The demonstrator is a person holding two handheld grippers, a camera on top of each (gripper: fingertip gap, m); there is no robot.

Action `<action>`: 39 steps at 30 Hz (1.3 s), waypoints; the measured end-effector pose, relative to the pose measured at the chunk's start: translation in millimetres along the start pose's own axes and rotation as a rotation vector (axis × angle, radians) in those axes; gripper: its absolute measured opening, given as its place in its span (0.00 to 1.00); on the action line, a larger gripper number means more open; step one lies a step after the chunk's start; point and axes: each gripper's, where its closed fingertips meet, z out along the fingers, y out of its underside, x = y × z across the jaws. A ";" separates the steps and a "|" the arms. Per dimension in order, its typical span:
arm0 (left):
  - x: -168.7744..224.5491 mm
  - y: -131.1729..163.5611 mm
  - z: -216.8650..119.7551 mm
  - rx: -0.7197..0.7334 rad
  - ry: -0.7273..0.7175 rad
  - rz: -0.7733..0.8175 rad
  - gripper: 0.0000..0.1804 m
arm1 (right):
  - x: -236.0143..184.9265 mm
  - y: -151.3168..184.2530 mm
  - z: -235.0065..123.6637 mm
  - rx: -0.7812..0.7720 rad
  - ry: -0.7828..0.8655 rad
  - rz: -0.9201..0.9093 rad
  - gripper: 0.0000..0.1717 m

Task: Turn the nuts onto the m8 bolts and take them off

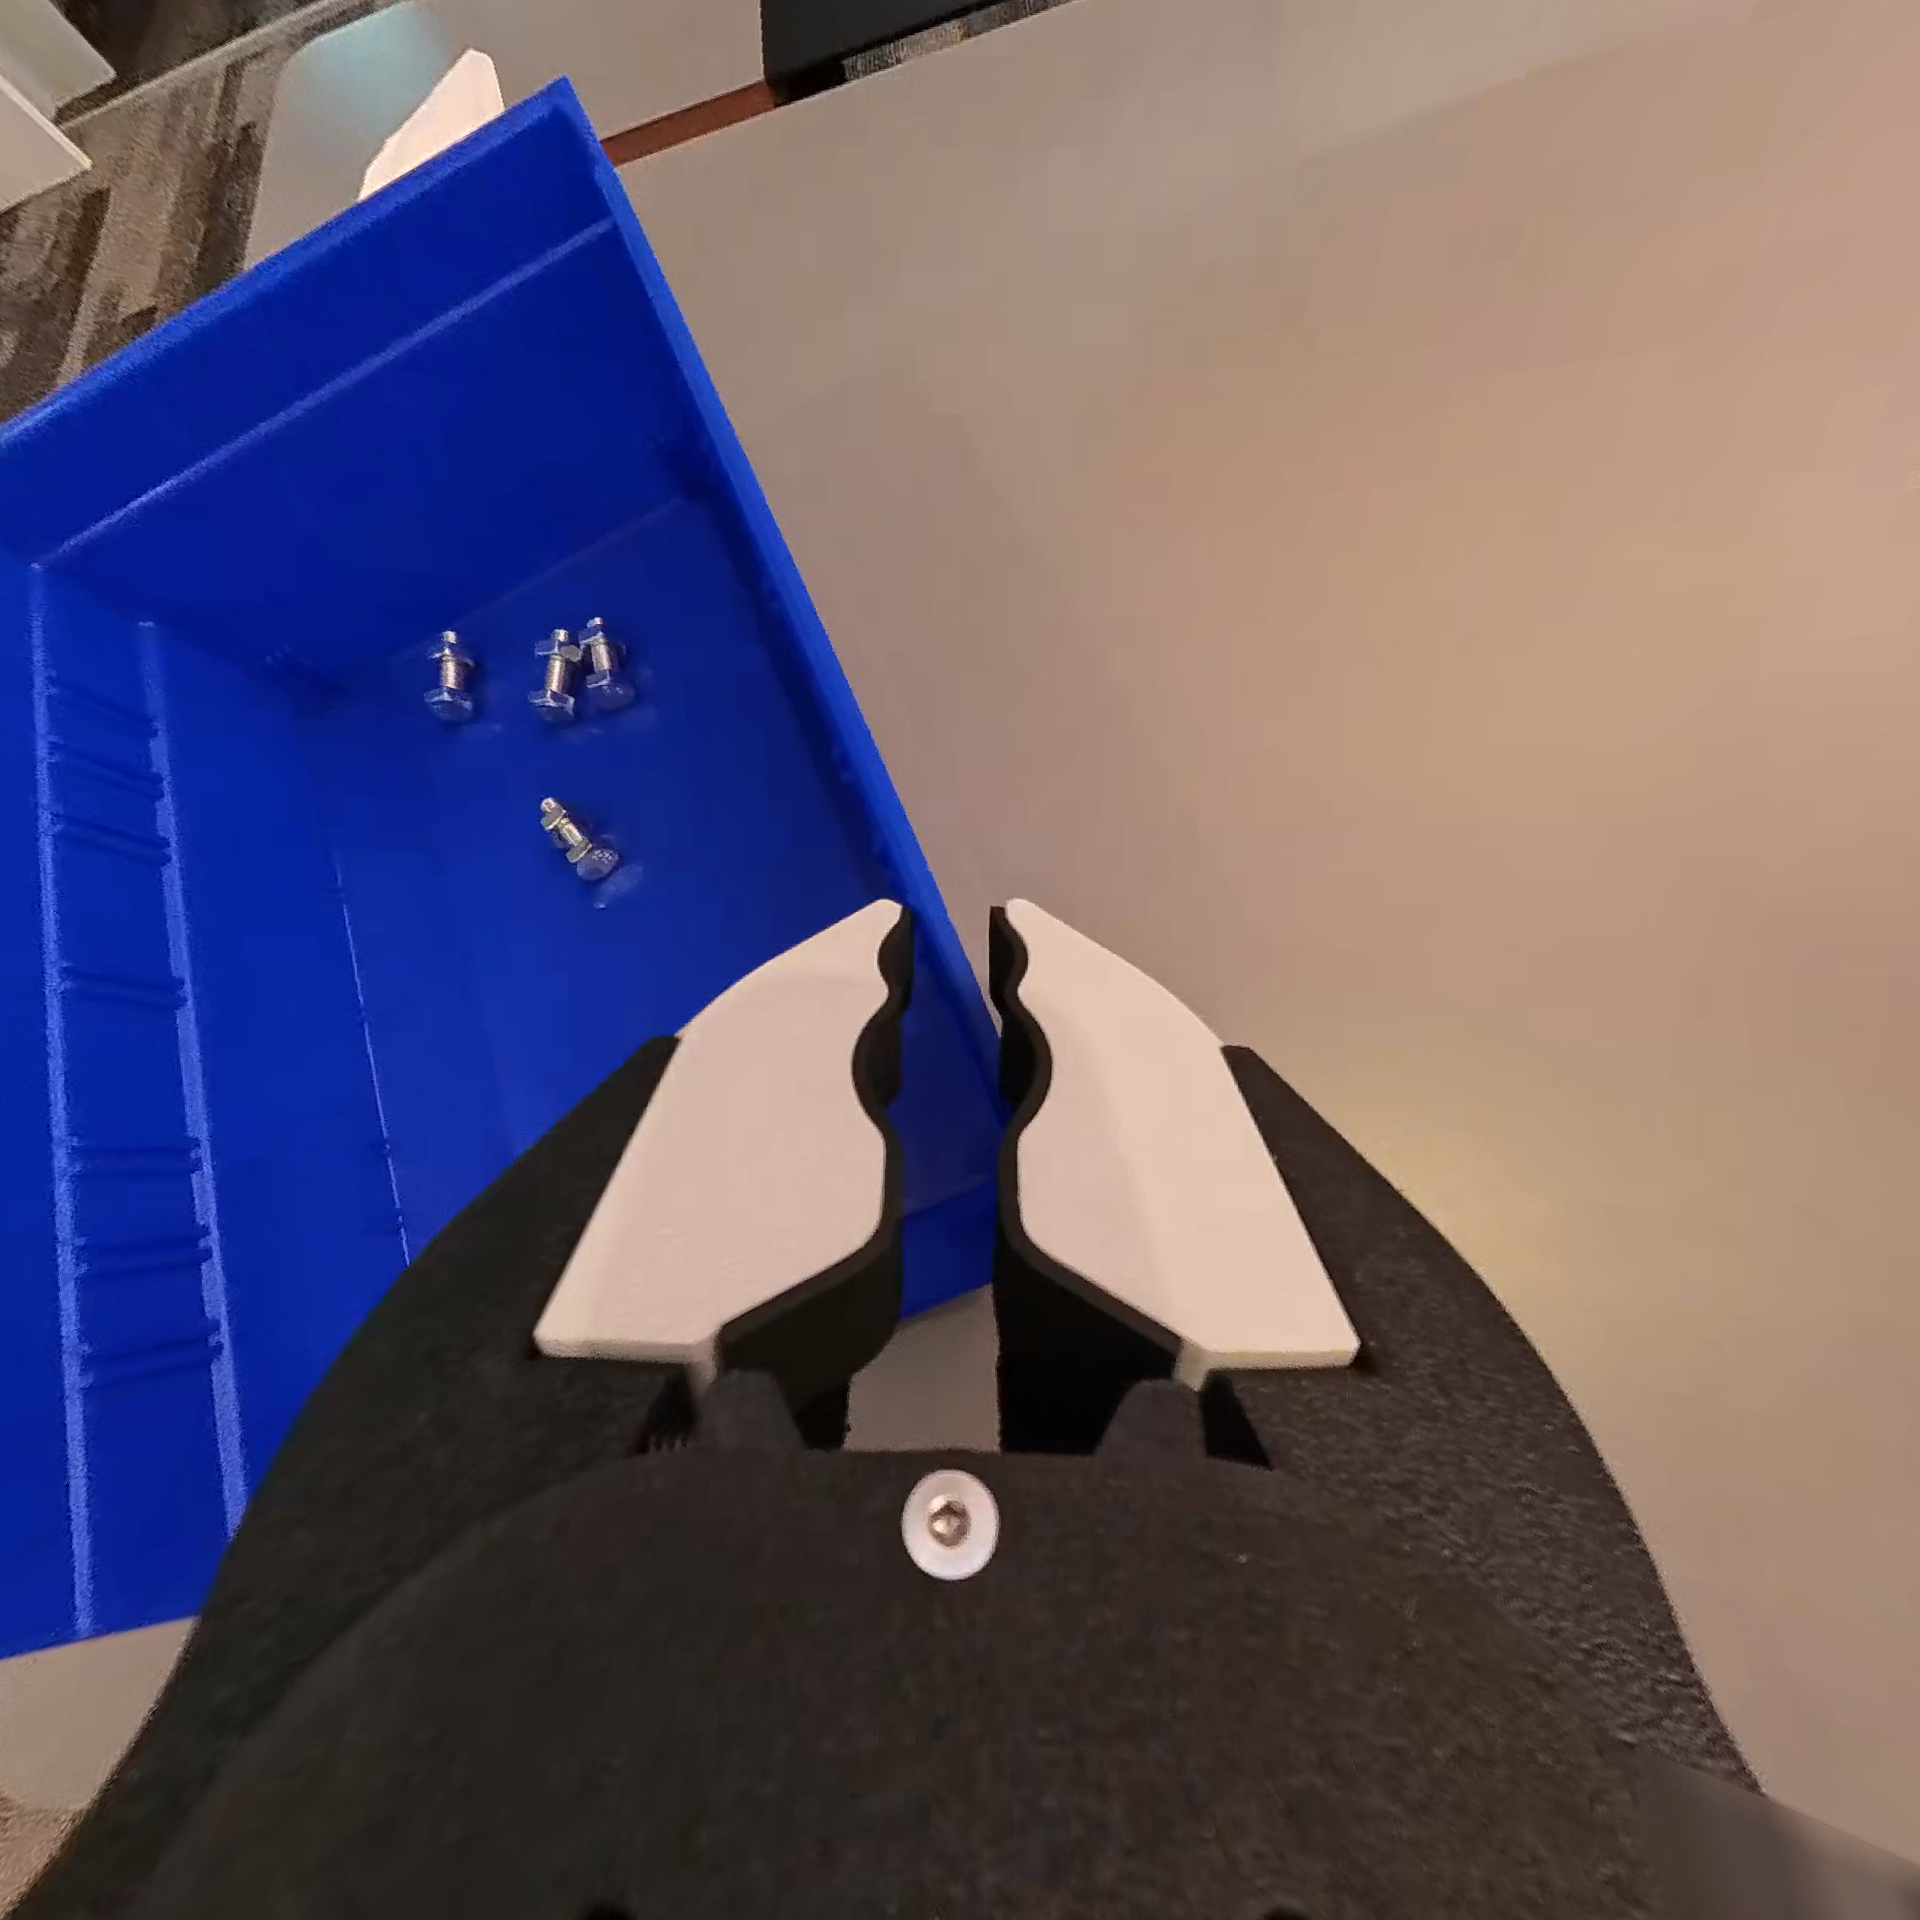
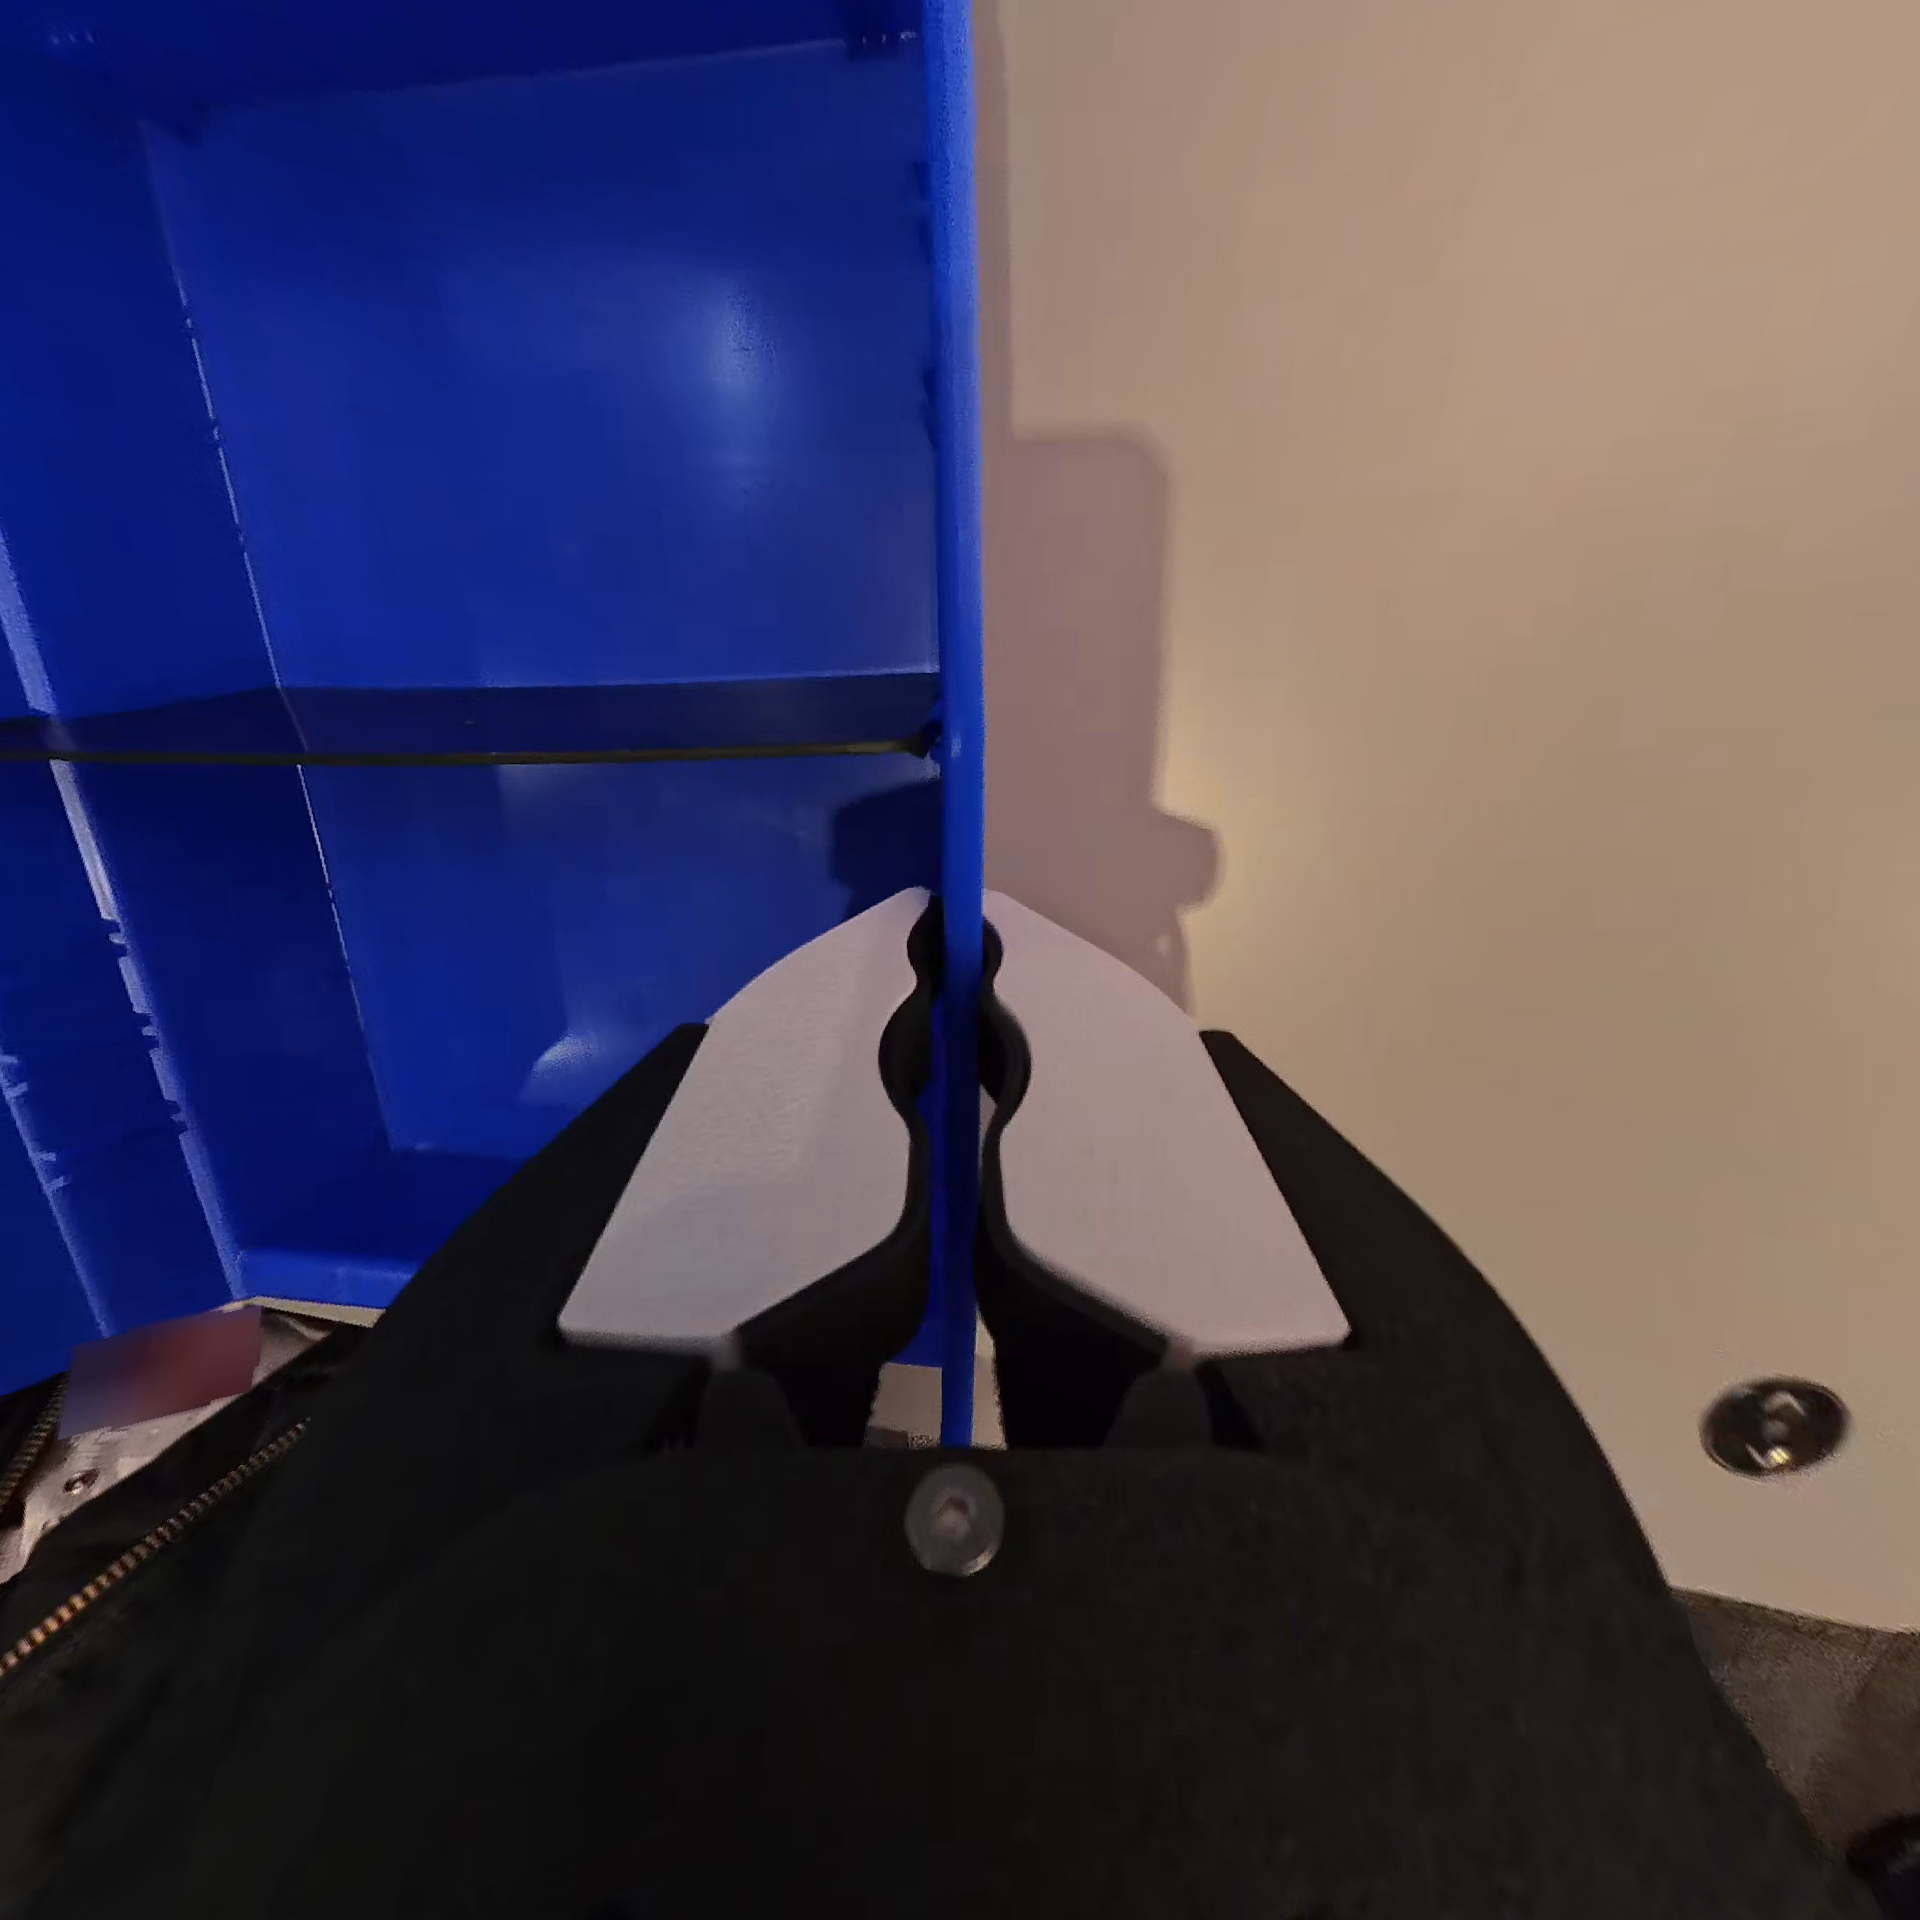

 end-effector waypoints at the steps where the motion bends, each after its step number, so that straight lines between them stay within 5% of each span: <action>1: -0.7 1.1 -0.9 -0.001 -0.002 0.005 0.08 | 13.7 4.4 -3.2 0.003 0.003 0.022 0.02; 15: -15.2 21.8 -18.7 -0.019 -0.043 0.044 0.05 | 180.7 32.8 -35.6 0.051 0.047 0.201 0.02; 32: -17.7 25.3 -21.1 -0.025 -0.110 0.022 0.04 | 218.0 14.3 -36.5 0.057 0.008 0.109 0.02; 39: -18.9 26.4 -21.8 -0.012 -0.086 0.015 0.03 | 223.3 10.6 -57.3 0.143 0.089 0.045 0.14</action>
